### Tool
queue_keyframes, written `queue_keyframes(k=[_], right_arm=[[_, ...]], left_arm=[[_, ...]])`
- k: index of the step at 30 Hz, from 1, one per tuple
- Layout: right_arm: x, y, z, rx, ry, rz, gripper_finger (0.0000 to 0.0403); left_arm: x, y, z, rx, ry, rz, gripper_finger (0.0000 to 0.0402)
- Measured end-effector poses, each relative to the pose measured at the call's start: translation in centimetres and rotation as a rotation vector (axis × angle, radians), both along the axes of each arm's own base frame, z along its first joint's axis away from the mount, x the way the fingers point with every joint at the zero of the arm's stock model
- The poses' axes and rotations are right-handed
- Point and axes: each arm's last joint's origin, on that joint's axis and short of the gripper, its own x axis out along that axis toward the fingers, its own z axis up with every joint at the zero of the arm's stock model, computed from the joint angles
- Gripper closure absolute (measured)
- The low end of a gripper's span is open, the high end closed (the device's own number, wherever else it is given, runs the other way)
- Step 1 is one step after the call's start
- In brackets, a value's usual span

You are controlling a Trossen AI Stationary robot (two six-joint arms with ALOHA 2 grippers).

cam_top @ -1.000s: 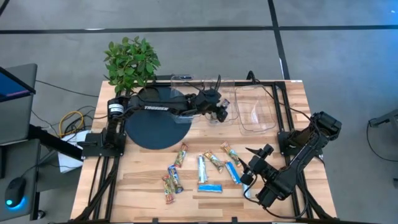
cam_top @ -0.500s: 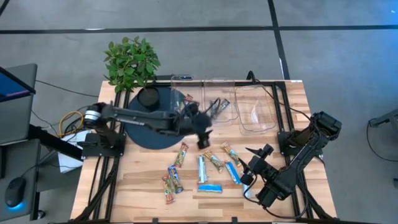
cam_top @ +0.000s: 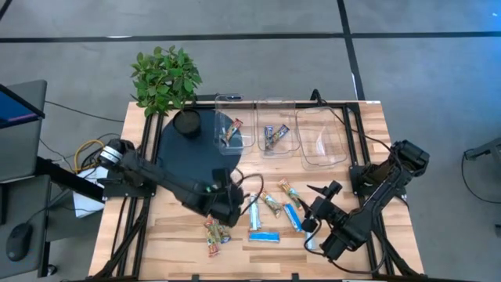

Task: Pick and place Granola Bars by type
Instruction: Put the yellow granola bar into the right transparent bin

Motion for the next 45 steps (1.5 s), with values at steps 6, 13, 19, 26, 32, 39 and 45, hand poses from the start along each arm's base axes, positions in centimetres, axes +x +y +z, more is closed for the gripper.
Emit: queue_keyframes(k=[6, 13, 19, 26, 32, 39, 45], right_arm=[[0.8, -0.1, -0.2, 0.021, 0.028, 0.002, 0.0154], [1.6, -0.8, -0.9, 0.140, 0.124, -0.056, 0.0154], [3.1, -2.3, -1.6, 0.245, 0.240, -0.102, 0.0154], [6.7, -4.9, -1.9, 0.397, 0.326, -0.065, 0.0154], [8.2, -8.1, -2.0, 0.502, 0.366, -0.152, 0.0154], [9.2, -9.8, -4.2, 0.603, 0.492, -0.234, 0.0154], [9.7, -10.2, -6.5, 0.613, 0.603, -0.256, 0.0154]], left_arm=[[-2.2, -0.7, -3.6, 0.046, 0.051, 0.067, 0.0163], [-5.1, -1.2, -6.9, 0.148, 0.053, 0.134, 0.0163], [-6.6, -1.3, -8.4, 0.195, 0.037, 0.167, 0.0163], [-7.2, -1.9, -8.6, 0.223, 0.012, 0.145, 0.0163], [-7.8, -2.9, -8.5, 0.248, -0.020, 0.111, 0.0163], [-8.6, -4.1, -8.5, 0.248, -0.035, 0.072, 0.0163], [-8.8, -4.3, -8.5, 0.246, -0.051, 0.075, 0.0163]])
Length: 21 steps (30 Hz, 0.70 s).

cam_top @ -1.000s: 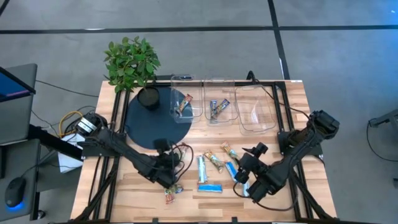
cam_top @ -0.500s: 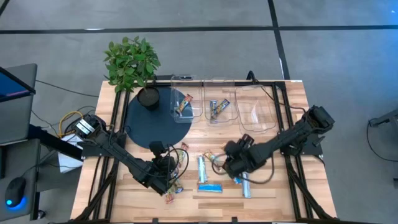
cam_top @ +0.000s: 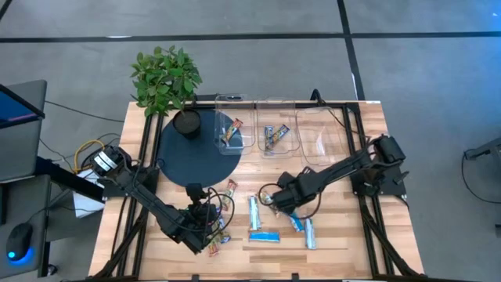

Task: Pick and place Granola Bars by type
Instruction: Put the yellow granola bar into the right transparent bin

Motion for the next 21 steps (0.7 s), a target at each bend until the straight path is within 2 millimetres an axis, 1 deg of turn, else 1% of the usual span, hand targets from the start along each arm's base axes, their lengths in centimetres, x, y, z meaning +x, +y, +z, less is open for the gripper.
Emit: queue_keyframes(k=[7, 19, 21], right_arm=[[0.15, 0.10, -0.40, 0.016, 0.017, 0.007, 0.0154], [0.13, 0.13, -0.29, 0.025, 0.009, 0.007, 0.0154], [-0.06, 0.21, 0.02, 0.029, 0.004, 0.012, 0.0154]], left_arm=[[-0.01, -0.01, -0.02, -0.011, 0.005, 0.004, 0.0163], [0.00, 0.01, -0.01, -0.007, 0.000, 0.006, 0.0163], [0.00, 0.01, -0.01, -0.008, 0.000, 0.006, 0.0163]])
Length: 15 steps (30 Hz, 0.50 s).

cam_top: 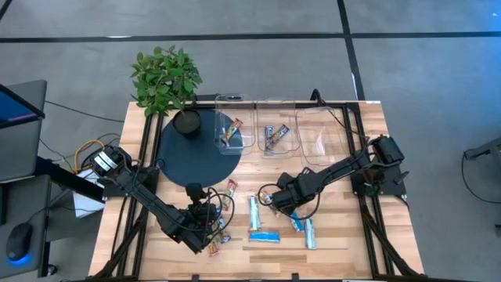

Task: Pick and place Granola Bars by type
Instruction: Put the yellow granola bar into the right transparent bin

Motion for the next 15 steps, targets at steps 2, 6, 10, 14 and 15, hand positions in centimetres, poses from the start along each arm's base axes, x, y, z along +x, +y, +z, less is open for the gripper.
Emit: queue_keyframes(k=[2, 6, 10, 14, 15], right_arm=[[0.00, 0.23, 0.09, 0.004, -0.011, 0.007, 0.0154], [-0.09, 0.88, 0.87, 0.019, -0.058, 0.028, 0.0154], [-0.15, 1.01, 0.68, 0.019, -0.051, 0.032, 0.0154], [-0.09, 0.97, 0.37, 0.022, -0.039, 0.029, 0.0154], [0.01, 0.97, 0.40, 0.027, -0.046, 0.028, 0.0154]], left_arm=[[0.00, 0.00, 0.00, 0.000, -0.001, 0.001, 0.0163], [0.00, 0.00, 0.00, 0.000, 0.000, 0.000, 0.0163], [0.02, 0.03, 0.01, 0.005, -0.004, 0.000, 0.0163], [0.03, 0.04, 0.02, 0.007, -0.006, 0.001, 0.0163], [0.03, 0.04, 0.02, 0.004, -0.007, 0.004, 0.0163]])
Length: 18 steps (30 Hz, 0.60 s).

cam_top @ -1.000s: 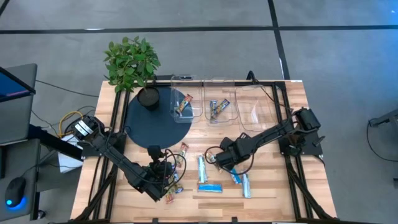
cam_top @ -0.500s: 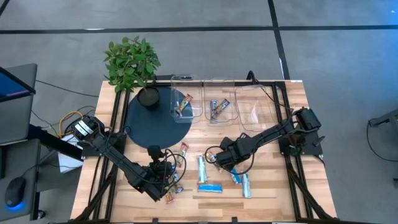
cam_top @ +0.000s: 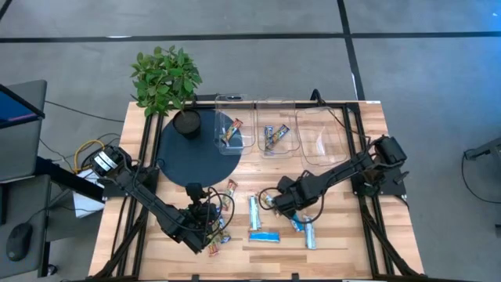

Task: Pick and place Granola Bars by type
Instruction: Put the yellow granola bar into the right transparent bin

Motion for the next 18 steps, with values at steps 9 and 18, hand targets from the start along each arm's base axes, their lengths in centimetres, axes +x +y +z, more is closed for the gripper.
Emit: queue_keyframes(k=[9, 18], right_arm=[[-0.9, -0.4, -2.0, 0.087, 0.018, -0.038, 0.0154], [-1.1, 0.0, -2.2, 0.085, 0.018, -0.006, 0.0200]], left_arm=[[0.0, -0.1, 0.0, -0.020, 0.003, 0.008, 0.0163], [0.0, -0.1, 0.0, -0.019, 0.004, 0.007, 0.0163]])
